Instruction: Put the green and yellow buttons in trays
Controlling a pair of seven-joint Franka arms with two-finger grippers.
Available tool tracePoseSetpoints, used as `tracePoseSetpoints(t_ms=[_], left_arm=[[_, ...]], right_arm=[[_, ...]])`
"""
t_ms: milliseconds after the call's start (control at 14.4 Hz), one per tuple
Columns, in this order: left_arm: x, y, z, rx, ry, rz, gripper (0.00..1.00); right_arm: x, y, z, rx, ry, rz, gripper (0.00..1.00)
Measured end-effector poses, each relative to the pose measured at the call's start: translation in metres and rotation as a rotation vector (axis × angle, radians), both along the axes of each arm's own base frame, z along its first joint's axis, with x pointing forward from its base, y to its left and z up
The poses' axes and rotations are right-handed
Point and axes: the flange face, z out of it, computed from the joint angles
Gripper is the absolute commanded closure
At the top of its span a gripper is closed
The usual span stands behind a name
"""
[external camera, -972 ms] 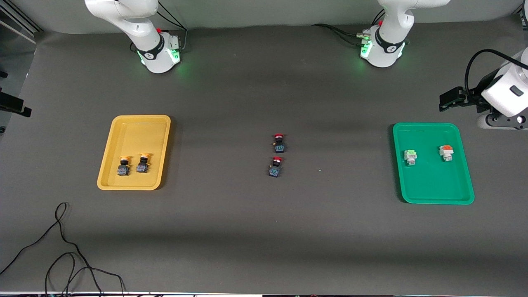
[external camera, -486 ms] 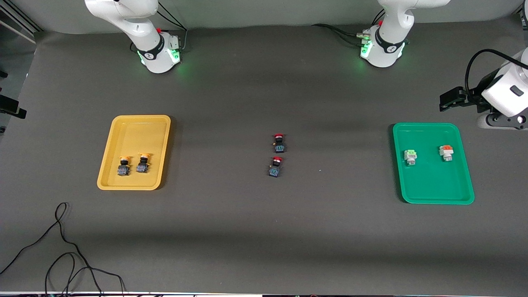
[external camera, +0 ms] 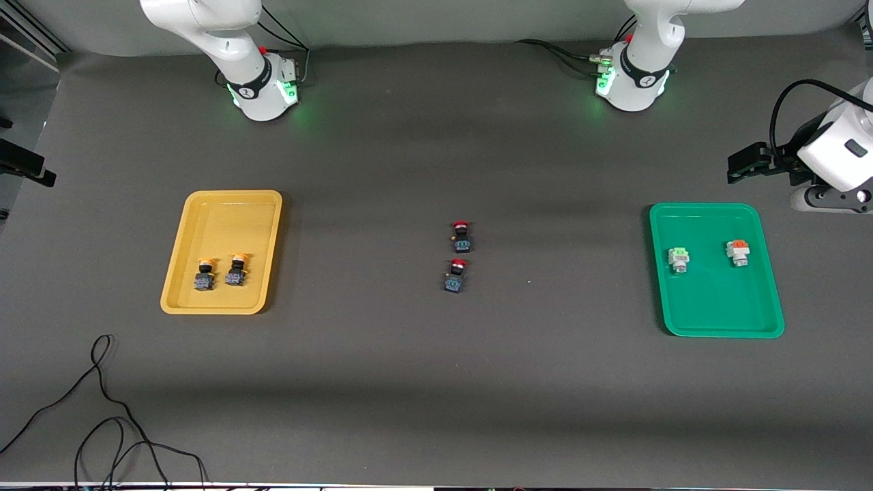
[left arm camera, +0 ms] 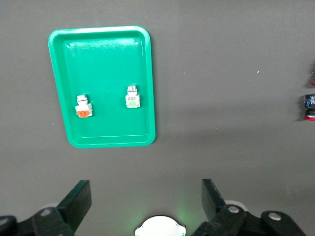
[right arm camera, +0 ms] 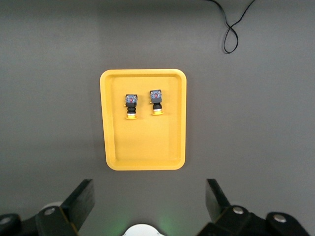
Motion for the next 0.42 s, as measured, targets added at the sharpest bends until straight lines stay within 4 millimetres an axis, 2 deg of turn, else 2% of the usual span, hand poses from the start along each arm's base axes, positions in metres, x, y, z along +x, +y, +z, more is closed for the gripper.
tracePoseSetpoints(t_ms=[208, 417], left_arm=[[0.0, 0.0, 0.0, 0.0, 0.0, 0.0, 0.0], [0.0, 0.0, 0.0, 0.0, 0.0, 0.0, 0.0]], right_arm=[[-0.0077, 0.0001, 0.0014, 0.002, -0.012, 0.001, 0.0], [-0.0072, 0.0005, 0.0021, 0.001, -0.02, 0.002, 0.0]])
